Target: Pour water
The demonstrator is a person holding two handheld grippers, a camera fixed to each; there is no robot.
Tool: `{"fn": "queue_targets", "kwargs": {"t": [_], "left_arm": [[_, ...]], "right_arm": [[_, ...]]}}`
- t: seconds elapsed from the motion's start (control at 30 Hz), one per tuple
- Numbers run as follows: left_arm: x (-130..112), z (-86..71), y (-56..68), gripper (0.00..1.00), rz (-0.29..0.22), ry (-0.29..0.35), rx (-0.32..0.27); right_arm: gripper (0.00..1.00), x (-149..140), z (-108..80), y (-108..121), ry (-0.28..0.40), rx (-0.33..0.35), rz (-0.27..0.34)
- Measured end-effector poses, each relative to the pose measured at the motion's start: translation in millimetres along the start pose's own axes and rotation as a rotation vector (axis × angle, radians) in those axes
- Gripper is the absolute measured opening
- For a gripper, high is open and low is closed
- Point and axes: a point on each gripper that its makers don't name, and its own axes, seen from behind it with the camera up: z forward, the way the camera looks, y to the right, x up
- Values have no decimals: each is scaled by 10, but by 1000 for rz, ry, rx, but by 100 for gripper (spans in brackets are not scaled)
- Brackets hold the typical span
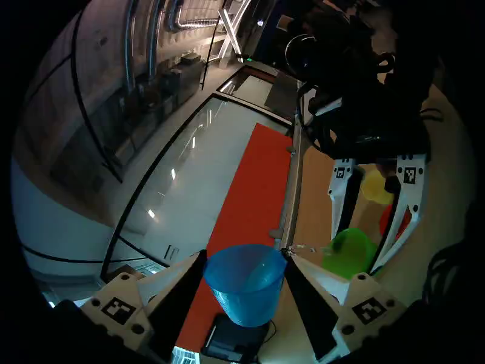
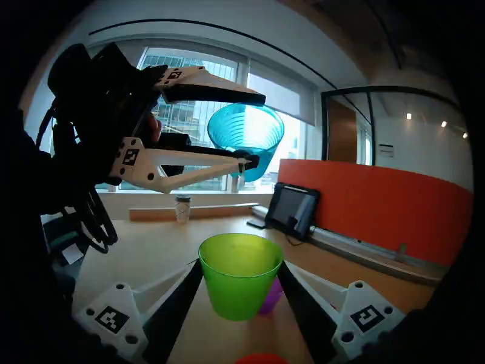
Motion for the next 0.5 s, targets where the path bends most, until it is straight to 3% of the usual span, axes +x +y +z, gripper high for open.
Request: {"fn": "queue_targets", "kwargs": {"t": [0.5], "left_arm": [[7, 3, -1, 88, 86, -5, 11]], "right_arm": [[91, 17, -20, 10, 3, 6, 0]]}}
